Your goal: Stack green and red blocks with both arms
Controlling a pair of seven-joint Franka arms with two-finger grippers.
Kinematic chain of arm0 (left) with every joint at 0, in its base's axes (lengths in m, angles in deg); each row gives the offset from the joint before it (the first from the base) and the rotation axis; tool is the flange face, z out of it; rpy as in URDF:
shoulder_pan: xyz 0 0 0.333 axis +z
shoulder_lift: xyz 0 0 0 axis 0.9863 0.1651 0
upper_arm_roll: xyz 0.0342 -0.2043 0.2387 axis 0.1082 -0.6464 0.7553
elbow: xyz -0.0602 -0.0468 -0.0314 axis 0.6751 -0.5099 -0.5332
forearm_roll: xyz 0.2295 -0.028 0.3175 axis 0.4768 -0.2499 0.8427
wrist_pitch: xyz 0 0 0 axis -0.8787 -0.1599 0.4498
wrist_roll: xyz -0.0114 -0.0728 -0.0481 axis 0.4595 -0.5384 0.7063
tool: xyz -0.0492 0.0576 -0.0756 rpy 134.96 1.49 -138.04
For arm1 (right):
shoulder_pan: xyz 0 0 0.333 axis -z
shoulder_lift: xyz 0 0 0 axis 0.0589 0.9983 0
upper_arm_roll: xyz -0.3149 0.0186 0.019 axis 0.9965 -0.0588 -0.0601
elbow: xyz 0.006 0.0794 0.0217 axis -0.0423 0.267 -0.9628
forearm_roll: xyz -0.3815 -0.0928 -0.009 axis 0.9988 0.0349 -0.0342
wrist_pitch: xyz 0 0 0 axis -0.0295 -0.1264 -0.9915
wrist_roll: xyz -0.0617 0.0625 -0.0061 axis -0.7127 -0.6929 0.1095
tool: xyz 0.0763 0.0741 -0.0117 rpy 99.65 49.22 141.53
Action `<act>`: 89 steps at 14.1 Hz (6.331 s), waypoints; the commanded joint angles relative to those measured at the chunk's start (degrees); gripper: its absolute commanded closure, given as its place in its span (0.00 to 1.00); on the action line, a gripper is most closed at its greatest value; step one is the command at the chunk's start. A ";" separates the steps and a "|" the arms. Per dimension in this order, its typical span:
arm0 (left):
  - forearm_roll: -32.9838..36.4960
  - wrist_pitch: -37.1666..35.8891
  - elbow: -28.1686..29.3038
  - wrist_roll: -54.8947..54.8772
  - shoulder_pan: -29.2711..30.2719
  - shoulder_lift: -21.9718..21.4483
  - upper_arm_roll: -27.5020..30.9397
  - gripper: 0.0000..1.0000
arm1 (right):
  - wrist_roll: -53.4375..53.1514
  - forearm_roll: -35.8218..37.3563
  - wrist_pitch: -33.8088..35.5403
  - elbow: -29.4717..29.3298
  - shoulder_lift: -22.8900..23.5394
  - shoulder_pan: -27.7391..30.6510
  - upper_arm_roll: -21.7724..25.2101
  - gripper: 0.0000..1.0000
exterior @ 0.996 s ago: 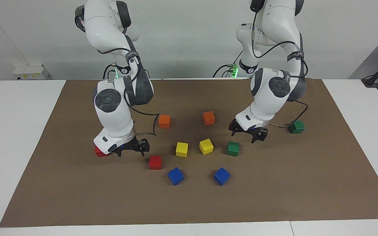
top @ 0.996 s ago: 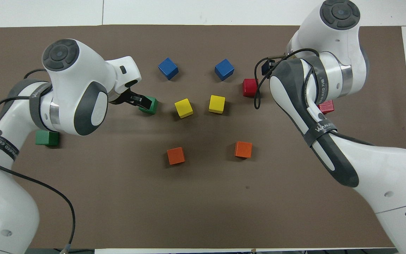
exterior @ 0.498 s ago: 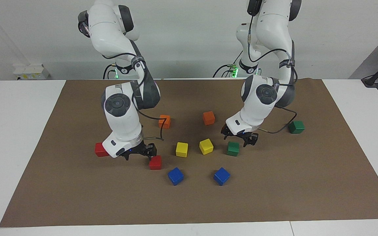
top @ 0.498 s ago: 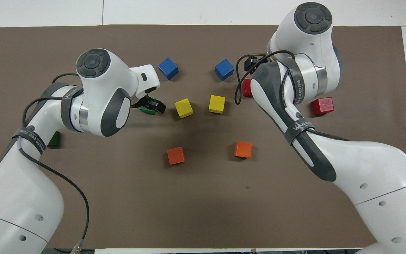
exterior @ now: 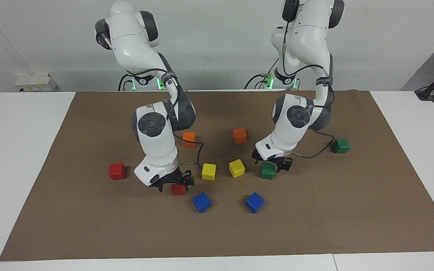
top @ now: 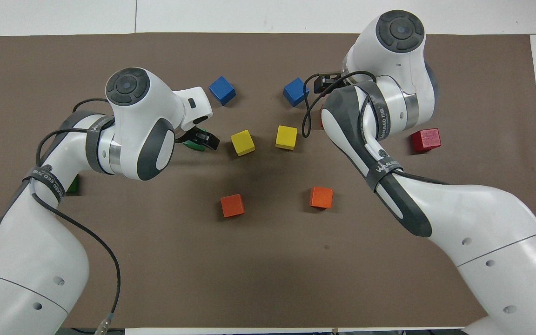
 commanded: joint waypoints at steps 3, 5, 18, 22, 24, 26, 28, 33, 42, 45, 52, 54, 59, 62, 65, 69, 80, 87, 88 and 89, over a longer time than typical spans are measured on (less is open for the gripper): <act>0.98 3.90 2.74 1.17 -1.70 -0.32 1.09 0.00 | -0.88 -0.69 -7.82 8.27 -1.24 -0.24 -0.18 0.00; 0.98 4.25 2.74 1.96 -1.79 -0.32 1.09 0.00 | -0.36 -0.69 -9.42 11.27 -2.30 0.03 -0.18 0.00; 2.12 -6.79 -0.87 5.83 0.31 -4.42 1.44 1.00 | 8.66 1.50 7.44 7.06 -8.35 5.27 0.61 1.00; 2.47 -21.21 0.54 5.30 10.75 -16.73 1.79 1.00 | 17.66 1.33 13.34 12.65 -16.95 12.15 0.61 1.00; 7.02 -23.86 1.59 5.04 14.55 -19.29 1.79 1.00 | 20.81 1.15 12.82 17.67 -20.83 15.65 0.52 1.00; 8.45 -24.48 3.52 4.69 17.71 -20.35 1.79 1.00 | 22.06 0.36 11.68 21.28 -22.68 18.30 0.43 1.00; 9.68 -23.87 6.42 -0.82 22.18 -21.58 1.70 1.00 | 22.15 0.36 4.60 27.77 -24.62 19.62 0.43 1.00; 9.68 -11.87 15.63 -3.93 28.18 -24.57 1.70 1.00 | 21.71 0.36 -4.48 32.54 -25.42 19.98 0.52 1.00; 9.07 0.73 23.39 -8.15 30.82 -24.23 1.44 1.00 | 27.15 0.36 -5.38 36.15 -26.73 18.75 0.08 1.00; 7.58 1.18 23.83 -8.32 30.82 -23.52 1.44 1.00 | 29.00 0.36 -6.34 37.20 -27.00 19.62 0.08 1.00; 4.14 2.85 24.80 -11.04 31.26 -22.64 1.53 1.00 | 28.74 0.27 -8.80 39.23 -27.09 20.68 -0.01 1.00; 4.14 3.37 25.32 -11.13 31.26 -22.64 1.53 1.00 | 28.48 0.27 -9.33 39.23 -26.56 20.68 -0.01 1.00; 4.14 5.31 26.73 -12.63 31.35 -22.56 1.53 1.00 | 27.60 0.27 -10.47 39.58 -26.56 20.07 -0.01 1.00; 4.14 5.14 26.64 -16.57 31.70 -22.64 1.62 0.01 | 27.51 0.27 -11.35 39.58 -26.38 19.98 -0.01 1.00; 4.14 4.17 26.21 -17.20 32.14 -22.56 1.62 0.00 | 27.07 0.27 -13.90 40.90 -26.38 19.89 -0.01 1.00; 4.14 -2.67 20.51 -16.67 31.44 -22.11 1.62 0.00 | 26.98 0.27 -14.52 41.07 -25.33 19.28 -0.01 1.00; 4.76 -22.44 0.30 -2.89 25.90 -24.05 0.91 0.00 | 27.33 0.36 -13.56 40.02 -25.33 19.63 0.08 0.00; 5.11 -40.37 -10.26 7.32 22.12 -24.22 0.74 0.00 | 24.52 0.36 4.70 33.34 -35.15 18.84 -0.18 0.00; 5.11 -42.48 -10.44 7.32 22.12 -24.92 0.74 0.00 | 24.43 0.36 7.78 33.34 -38.22 18.31 -0.18 0.00; 5.11 -43.02 -10.10 7.41 22.12 -26.23 0.74 0.00 | 24.52 0.36 11.11 33.34 -41.03 18.31 -0.18 0.00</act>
